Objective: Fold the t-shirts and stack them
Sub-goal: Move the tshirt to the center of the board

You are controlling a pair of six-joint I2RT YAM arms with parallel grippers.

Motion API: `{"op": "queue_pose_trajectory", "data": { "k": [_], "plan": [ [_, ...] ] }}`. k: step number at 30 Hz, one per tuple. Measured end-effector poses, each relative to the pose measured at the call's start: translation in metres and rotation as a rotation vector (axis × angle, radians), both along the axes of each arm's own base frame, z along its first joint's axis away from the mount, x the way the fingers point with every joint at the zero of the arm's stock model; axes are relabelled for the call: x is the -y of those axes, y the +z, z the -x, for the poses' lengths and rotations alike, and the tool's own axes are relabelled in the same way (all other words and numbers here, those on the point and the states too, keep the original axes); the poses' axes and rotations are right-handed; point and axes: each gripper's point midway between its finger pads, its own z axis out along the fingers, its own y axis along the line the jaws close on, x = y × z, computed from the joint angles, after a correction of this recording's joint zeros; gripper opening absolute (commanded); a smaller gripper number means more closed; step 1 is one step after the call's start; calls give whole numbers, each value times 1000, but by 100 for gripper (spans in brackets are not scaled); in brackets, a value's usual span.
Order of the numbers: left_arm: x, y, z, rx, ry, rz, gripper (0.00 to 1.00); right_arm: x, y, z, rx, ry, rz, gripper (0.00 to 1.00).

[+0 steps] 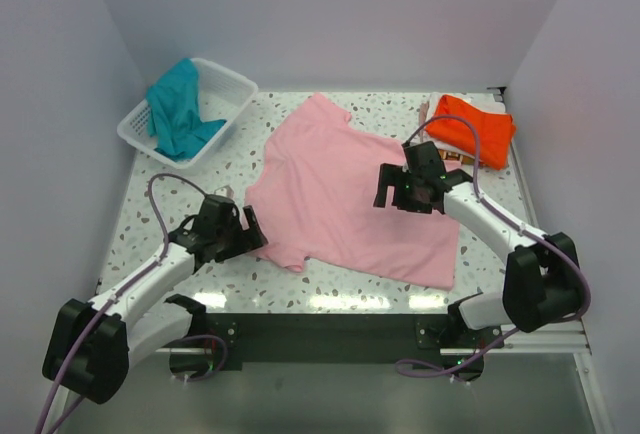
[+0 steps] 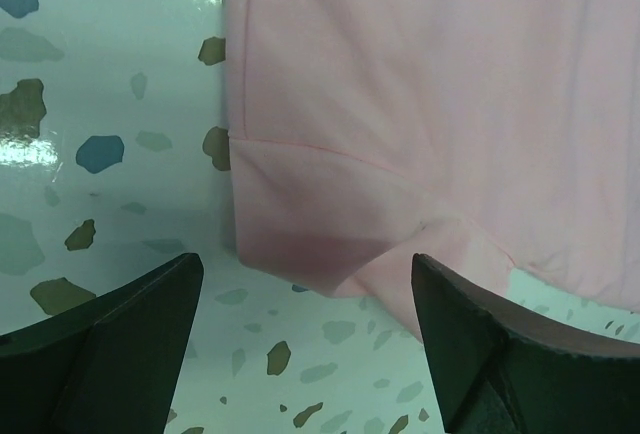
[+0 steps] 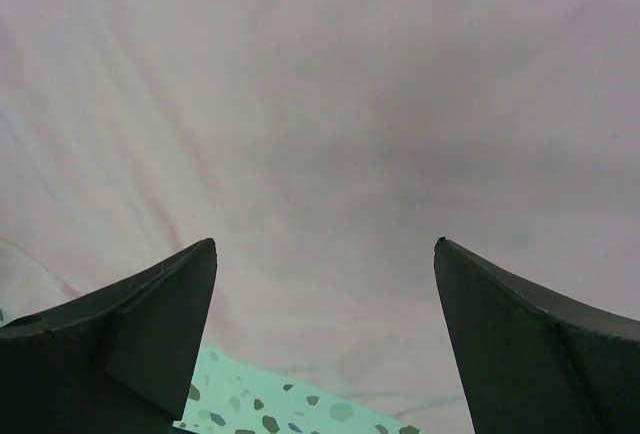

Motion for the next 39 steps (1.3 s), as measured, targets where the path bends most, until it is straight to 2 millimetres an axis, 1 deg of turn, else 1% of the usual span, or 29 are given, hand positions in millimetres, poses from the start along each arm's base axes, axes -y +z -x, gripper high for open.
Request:
{"op": "queue_pose_trajectory", "data": {
  "k": [6,10,13,14,15,16,19,21,23,27,29,30,31,32,34,35,36,37,39],
  "plan": [
    [2,-3,1,1,16,23,80,1,-4,4,-10,2,4,93],
    [9,0,-4,19,7,58,71,1,-4,4,-12,2,5,93],
    [13,-1,-7,18,1,72,55,1,-7,4,-20,1,8,93],
    [14,-2,-7,12,0,76,42,1,-8,4,-23,1,9,93],
    [15,-3,-6,5,2,80,35,1,-9,4,-25,1,10,93],
    [15,-4,-6,0,1,81,20,1,-10,4,-28,1,11,93],
    [16,-4,-4,-9,-3,86,4,1,-12,5,-35,1,14,93],
    [17,1,-5,-15,-5,84,1,1,-13,5,-38,1,15,93],
    [18,11,-9,-11,-5,84,0,2,-15,5,-43,1,17,93],
    [24,49,-26,50,-7,107,0,1,-21,4,-58,1,24,93],
    [28,68,-32,81,-11,123,1,2,-31,5,-84,1,34,93],
    [29,75,-33,86,-14,130,3,2,-37,5,-100,1,40,93],
    [30,80,-33,88,-16,135,7,2,-42,5,-115,1,46,93],
    [32,84,-32,83,-22,145,7,2,-51,7,-139,1,55,93],
    [33,86,-27,62,-29,154,8,3,-62,9,-174,1,69,93],
    [33,86,-23,48,-33,155,11,4,-68,11,-192,1,75,93],
    [32,87,-19,36,-35,154,13,4,-69,10,-197,-3,80,93],
    [31,88,-16,29,-33,151,19,3,-68,7,-187,-3,76,93],
    [26,92,-11,30,-16,138,26,3,-69,7,-186,-4,77,93]
  ]
}}
